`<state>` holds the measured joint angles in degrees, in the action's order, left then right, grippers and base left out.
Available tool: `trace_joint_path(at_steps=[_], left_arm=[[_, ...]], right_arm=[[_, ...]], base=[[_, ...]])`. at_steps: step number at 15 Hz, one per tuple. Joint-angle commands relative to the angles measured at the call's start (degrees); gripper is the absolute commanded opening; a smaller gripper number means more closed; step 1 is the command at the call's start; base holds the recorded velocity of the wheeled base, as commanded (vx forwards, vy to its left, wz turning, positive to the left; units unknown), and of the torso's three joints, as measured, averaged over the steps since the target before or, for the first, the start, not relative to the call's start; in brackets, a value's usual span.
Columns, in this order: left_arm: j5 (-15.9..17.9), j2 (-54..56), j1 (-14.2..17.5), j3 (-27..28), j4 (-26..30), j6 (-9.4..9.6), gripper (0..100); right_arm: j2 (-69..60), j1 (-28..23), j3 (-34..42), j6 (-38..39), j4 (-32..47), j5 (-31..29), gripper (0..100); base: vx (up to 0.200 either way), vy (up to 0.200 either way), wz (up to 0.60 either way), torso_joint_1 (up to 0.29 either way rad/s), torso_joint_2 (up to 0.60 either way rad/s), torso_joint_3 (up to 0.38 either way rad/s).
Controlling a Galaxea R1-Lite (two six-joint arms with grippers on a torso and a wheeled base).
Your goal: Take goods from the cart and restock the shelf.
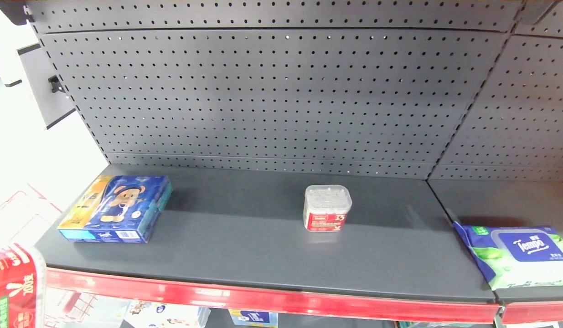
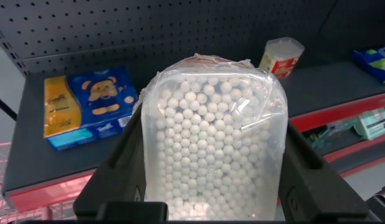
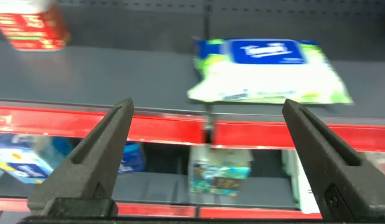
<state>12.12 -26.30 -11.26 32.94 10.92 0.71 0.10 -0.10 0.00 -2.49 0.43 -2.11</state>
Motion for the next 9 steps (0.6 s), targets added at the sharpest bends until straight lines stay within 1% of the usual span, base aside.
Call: trace_joint_path(at_steps=[1, 2, 3, 4, 5, 6, 7, 8, 9], left_arm=[[-0.08, 0.02, 0.01, -0.16, -0.02, 0.00, 0], [0.01, 0.02, 0.01, -0.33, -0.02, 0.00, 0], [0.01, 0.02, 0.01, -0.42, -0.02, 0.00, 0], [0.10, -0.16, -0.25, -0.42, -0.02, 0.00, 0], [0.10, -0.16, -0.25, -0.60, -0.02, 0.08, 0], [0.10, -0.95, -0.25, -0.77, -0.20, 1.40, 0], [0.01, -1.92, -0.16, -0.95, -1.34, 2.19, 0], [0.10, -2.71, -0.16, -0.95, -2.66, 2.37, 0], [0.10, -3.68, -0.25, -1.03, -3.80, 2.54, 0]], right_arm=[[0.08, 0.10, 0.00, -0.77, 0.01, 0.88, 100], [0.17, 0.10, 0.00, -0.94, -0.08, 1.76, 100], [8.08, 0.19, -7.73, -0.24, 0.01, 4.39, 100], [22.14, 0.27, -19.51, 3.72, -0.51, 4.31, 100], [28.99, 0.54, -26.63, 6.27, -0.34, 4.75, 100], [40.33, 1.06, -36.30, 3.45, -0.43, 6.06, 100], [47.01, 2.73, -40.34, -0.50, -0.60, 7.91, 100], [53.08, 5.46, -43.24, -2.70, -0.69, 9.67, 100], [57.38, 9.33, -43.86, -3.58, -0.69, 12.66, 100]], base=[[0.000, 0.000, 0.00, 0.000, 0.00, 0.000], [0.000, 0.000, 0.00, 0.000, 0.00, 0.000], [0.000, 0.000, 0.00, 0.000, 0.00, 0.000], [0.000, 0.000, 0.00, 0.000, 0.00, 0.000], [0.000, 0.000, 0.00, 0.000, 0.00, 0.000], [0.000, 0.000, 0.00, 0.000, 0.00, 0.000], [0.000, 0.000, 0.00, 0.000, 0.00, 0.000], [0.000, 0.000, 0.00, 0.000, 0.00, 0.000], [0.000, 0.000, 0.00, 0.000, 0.00, 0.000]])
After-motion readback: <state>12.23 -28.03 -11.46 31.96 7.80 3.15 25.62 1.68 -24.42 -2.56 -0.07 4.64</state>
